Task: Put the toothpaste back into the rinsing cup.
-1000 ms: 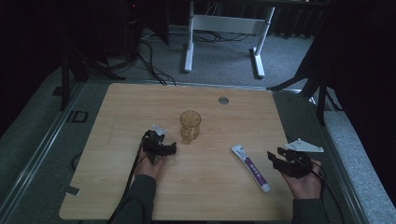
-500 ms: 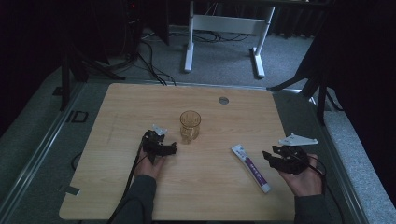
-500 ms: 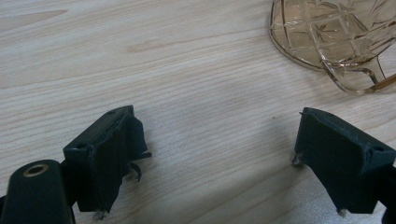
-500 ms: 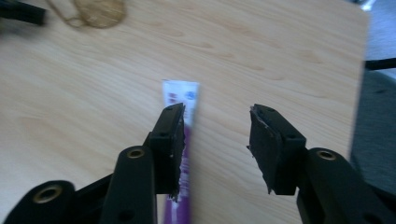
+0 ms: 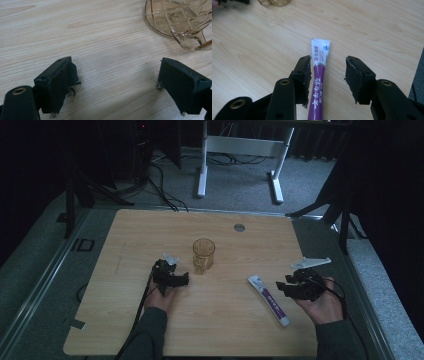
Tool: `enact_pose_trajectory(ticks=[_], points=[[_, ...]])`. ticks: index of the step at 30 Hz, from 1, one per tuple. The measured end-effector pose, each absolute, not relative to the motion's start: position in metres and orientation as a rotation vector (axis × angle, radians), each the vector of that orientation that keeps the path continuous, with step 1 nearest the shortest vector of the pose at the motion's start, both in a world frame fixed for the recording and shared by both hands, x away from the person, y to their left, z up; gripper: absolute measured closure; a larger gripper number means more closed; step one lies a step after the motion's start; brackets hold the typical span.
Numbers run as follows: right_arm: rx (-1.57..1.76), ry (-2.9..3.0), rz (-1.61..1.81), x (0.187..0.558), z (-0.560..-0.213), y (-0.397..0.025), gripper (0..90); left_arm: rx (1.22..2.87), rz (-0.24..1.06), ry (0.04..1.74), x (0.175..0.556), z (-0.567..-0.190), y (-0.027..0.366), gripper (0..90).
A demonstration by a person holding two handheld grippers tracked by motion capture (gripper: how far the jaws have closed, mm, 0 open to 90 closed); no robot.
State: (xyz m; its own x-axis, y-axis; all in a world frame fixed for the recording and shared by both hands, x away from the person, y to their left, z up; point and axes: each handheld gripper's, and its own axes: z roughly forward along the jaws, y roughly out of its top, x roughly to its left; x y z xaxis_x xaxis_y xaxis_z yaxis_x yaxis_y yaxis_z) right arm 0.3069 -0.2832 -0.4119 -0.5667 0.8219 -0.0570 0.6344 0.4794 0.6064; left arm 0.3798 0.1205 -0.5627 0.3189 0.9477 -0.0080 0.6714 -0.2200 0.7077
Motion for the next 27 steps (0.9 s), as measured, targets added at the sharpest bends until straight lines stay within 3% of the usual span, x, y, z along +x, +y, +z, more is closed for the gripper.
enact_pose_trajectory(ticks=[27], points=[[1.295,2.519,0.558,0.332,-0.423,-0.264,57.7,1.976,0.582,1.425,0.38,-0.563,0.12,12.9]])
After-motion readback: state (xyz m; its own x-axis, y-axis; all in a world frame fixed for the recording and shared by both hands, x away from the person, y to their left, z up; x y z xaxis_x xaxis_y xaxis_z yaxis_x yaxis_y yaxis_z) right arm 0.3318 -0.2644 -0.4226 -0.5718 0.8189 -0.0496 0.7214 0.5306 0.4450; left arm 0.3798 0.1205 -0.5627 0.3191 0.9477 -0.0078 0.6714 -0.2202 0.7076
